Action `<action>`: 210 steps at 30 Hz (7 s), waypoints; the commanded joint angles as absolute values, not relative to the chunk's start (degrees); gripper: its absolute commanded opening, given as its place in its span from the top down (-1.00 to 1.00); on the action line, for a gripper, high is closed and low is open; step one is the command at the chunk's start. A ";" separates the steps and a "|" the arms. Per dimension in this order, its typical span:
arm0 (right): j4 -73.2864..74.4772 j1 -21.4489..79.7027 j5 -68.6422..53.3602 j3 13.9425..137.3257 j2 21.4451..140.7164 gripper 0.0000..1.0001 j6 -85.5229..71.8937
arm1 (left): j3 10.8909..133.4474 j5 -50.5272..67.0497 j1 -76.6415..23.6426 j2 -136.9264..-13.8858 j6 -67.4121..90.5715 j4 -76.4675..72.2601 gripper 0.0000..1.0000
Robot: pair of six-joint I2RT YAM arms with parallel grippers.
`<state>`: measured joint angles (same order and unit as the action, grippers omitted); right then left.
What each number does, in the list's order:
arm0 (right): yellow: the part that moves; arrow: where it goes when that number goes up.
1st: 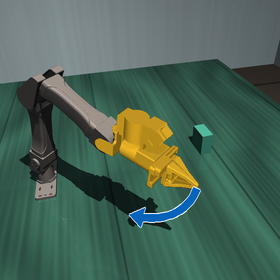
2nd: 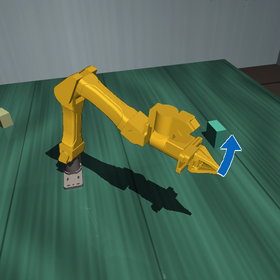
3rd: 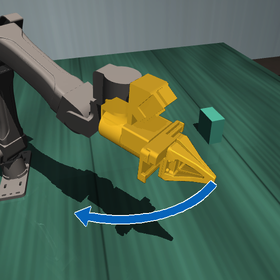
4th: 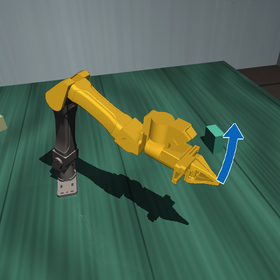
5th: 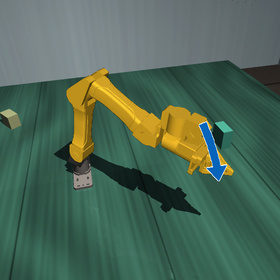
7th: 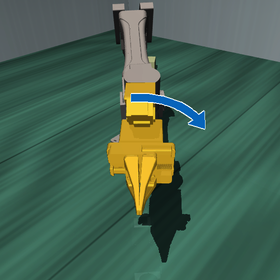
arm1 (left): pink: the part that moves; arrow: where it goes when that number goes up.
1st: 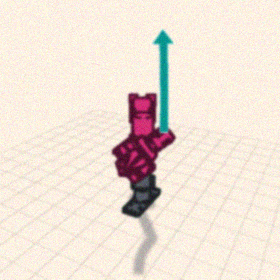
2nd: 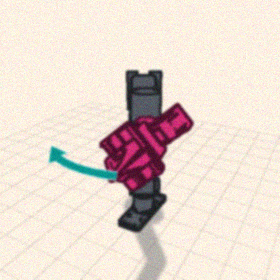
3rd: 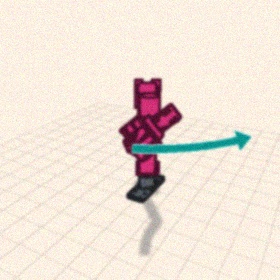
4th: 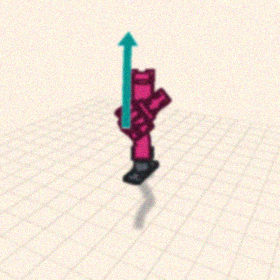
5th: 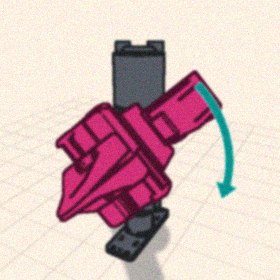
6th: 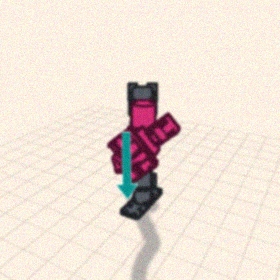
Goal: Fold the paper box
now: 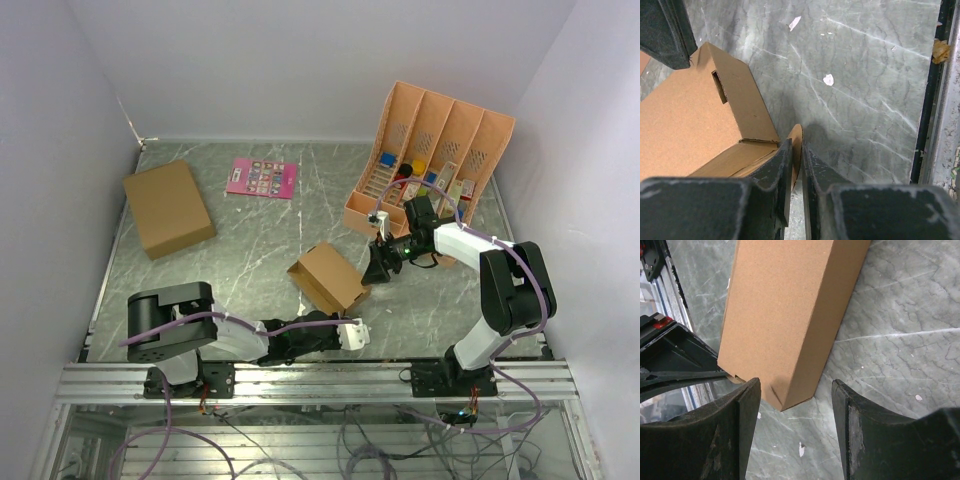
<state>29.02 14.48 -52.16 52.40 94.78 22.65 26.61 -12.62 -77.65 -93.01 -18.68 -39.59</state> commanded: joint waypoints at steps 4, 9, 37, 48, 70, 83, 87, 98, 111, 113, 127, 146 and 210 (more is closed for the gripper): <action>29.80 14.38 -53.52 53.53 95.63 -0.16 22.03 | 26.85 -13.59 -76.74 -91.19 -17.46 -40.36 0.70; 29.70 14.26 -55.36 53.61 95.46 -0.16 21.69 | 26.65 -13.22 -76.38 -90.70 -16.72 -40.17 0.78; 27.26 13.89 -50.60 52.65 99.44 0.13 17.93 | 24.94 -12.45 -74.63 -88.26 -13.17 -40.76 0.86; 26.90 13.94 -49.38 52.60 99.75 0.14 17.70 | 23.66 -12.49 -73.96 -86.72 -11.52 -41.82 0.86; 26.81 14.36 -47.03 52.86 100.77 0.14 17.41 | 21.72 -12.03 -72.51 -86.66 -6.86 -43.87 0.86; 26.91 14.48 -46.60 53.00 101.24 0.14 17.42 | 20.30 -12.40 -72.25 -85.54 -5.94 -45.03 0.86; 26.93 14.58 -46.41 53.09 101.42 0.14 17.46 | 20.30 -12.22 -72.16 -85.74 -5.64 -45.43 0.86; 27.03 14.75 -46.14 53.26 101.80 0.14 17.43 | 19.39 -12.22 -71.81 -85.32 -4.92 -46.55 0.86; 27.15 14.86 -45.62 53.36 102.21 0.14 17.44 | 18.54 -12.34 -71.76 -85.20 -4.22 -47.99 0.86; 27.22 14.92 -45.53 53.43 102.30 0.14 17.41 | 18.54 -12.37 -71.64 -85.25 -4.17 -48.07 0.86; 27.23 14.99 -45.27 53.53 102.48 0.14 17.55 | 17.83 -12.50 -71.37 -85.87 -3.03 -49.79 0.86; 27.38 15.29 -45.09 53.61 102.74 0.14 17.61 | 19.11 -9.50 -68.61 -86.75 -0.53 -48.88 0.86; 27.50 16.35 -43.86 53.88 103.54 0.14 17.72 | 17.31 -4.79 -64.69 -86.89 6.65 -52.85 0.86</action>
<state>28.97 15.62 -52.75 54.35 100.88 15.14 17.69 -5.21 -65.28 -86.35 5.69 -48.05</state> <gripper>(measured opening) 0.434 0.072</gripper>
